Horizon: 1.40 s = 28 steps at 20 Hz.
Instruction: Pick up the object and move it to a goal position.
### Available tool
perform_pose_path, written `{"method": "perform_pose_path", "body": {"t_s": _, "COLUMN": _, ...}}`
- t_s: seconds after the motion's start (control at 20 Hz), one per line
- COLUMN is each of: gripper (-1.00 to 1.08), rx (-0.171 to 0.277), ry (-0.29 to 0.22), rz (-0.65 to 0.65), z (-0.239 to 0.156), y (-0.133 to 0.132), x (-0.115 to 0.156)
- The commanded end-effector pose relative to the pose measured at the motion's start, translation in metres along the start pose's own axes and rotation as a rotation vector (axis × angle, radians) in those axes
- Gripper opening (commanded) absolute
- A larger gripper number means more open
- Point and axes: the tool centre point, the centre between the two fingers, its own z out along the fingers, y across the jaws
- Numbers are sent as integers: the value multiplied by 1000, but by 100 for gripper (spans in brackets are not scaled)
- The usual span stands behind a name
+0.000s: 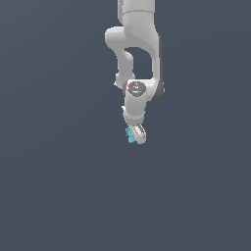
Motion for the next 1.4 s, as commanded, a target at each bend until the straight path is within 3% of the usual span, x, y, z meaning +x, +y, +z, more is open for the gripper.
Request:
{"method": "perform_pose_path", "body": {"t_s": 0.0, "gripper": -100, "rx": -1, "ry": 0, "rz": 0, "z": 1, "y": 0, "x": 0}}
{"method": "perform_pose_path", "body": {"t_s": 0.65, "gripper": -100, "rx": 0, "ry": 0, "rz": 0, "z": -22, "y": -8, "x": 15}}
{"method": "perform_pose_path", "body": {"t_s": 1.35, "gripper": -100, "rx": -1, "ry": 1, "rz": 1, "z": -118, "y": -45, "x": 82}}
